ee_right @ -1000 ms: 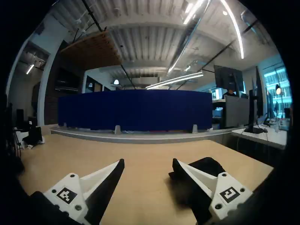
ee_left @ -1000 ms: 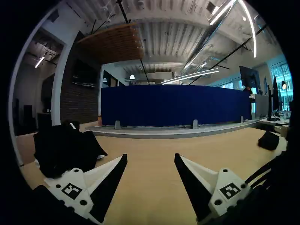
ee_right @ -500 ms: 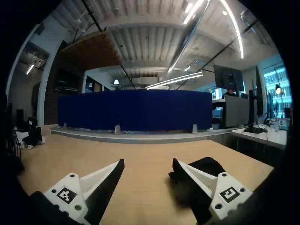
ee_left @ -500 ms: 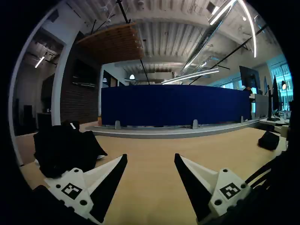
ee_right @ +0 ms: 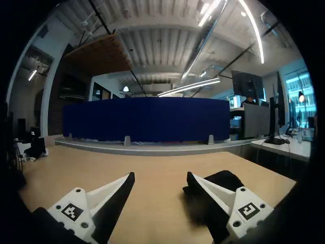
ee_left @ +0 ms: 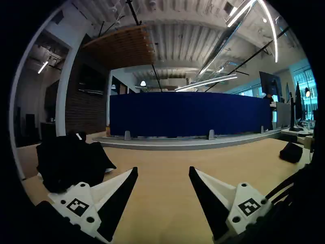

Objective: Fold towel

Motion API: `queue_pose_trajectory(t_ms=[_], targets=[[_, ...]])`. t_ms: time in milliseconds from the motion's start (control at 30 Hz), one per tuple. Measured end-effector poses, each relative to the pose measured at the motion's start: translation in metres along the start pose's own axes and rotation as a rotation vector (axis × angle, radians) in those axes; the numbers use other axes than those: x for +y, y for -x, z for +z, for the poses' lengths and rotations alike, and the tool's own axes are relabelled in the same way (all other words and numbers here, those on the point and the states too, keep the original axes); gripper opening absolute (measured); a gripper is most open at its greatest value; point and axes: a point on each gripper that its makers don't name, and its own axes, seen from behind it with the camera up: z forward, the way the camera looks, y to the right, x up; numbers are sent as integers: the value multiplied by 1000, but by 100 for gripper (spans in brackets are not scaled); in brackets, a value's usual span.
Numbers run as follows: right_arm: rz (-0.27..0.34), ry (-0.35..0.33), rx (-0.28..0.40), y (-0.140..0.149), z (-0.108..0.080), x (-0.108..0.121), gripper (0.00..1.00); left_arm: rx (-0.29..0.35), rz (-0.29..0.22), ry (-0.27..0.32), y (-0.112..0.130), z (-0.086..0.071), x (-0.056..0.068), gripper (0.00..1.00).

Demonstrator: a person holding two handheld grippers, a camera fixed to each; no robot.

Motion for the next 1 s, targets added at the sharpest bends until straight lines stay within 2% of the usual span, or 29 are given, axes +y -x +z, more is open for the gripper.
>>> queue_pose_trajectory(t_ms=[1000], targets=[[-1,-2,1,5,-9,5,100,-1,-1,1,2,2,-3,93]])
